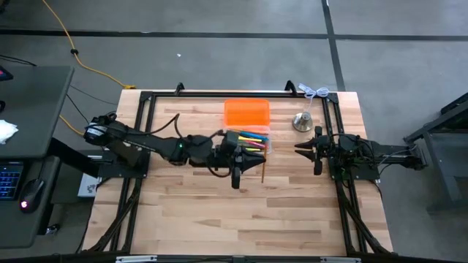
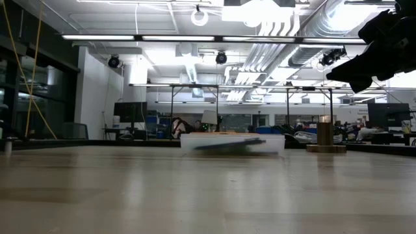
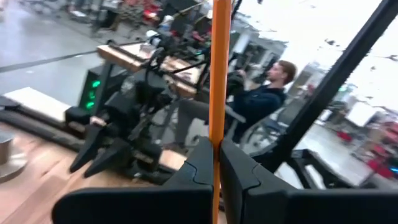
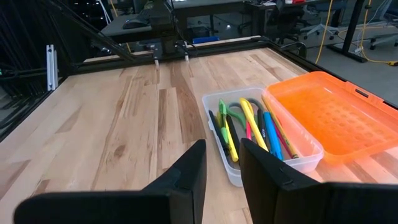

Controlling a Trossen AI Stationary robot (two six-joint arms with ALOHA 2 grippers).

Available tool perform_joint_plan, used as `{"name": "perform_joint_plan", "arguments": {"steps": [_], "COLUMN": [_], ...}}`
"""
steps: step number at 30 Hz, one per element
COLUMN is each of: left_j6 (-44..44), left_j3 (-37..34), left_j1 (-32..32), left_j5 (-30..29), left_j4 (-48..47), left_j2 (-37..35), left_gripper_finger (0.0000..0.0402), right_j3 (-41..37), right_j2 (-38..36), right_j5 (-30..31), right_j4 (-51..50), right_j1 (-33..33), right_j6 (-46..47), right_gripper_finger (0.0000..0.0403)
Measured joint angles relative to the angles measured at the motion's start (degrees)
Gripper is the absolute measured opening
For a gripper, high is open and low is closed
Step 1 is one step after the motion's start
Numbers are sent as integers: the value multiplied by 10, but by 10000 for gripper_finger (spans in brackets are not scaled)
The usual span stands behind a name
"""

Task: Pick & place school supplies into a supply box
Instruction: Put the orange pencil into the supply box

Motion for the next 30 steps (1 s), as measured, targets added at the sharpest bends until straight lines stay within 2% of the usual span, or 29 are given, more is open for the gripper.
{"name": "perform_joint_plan", "arguments": {"steps": [4,15,26,30], "left_j6": [8,-1,-2,-28], "left_j3": [-7,-85,-90,-90], "left_j1": [11,15,15,28], "left_j5": [42,46,46,30], "left_j4": [34,158,155,101], "left_j2": [4,4,4,4], "left_gripper_finger": [37,37,37,37], "right_j3": [0,0,0,0], "right_j2": [0,0,0,0], "right_j5": [0,0,0,0], "right_j4": [0,0,0,0], "right_j1": [0,0,0,0], "right_j6": [0,-6,3,6], "right_gripper_finger": [74,74,74,74]}}
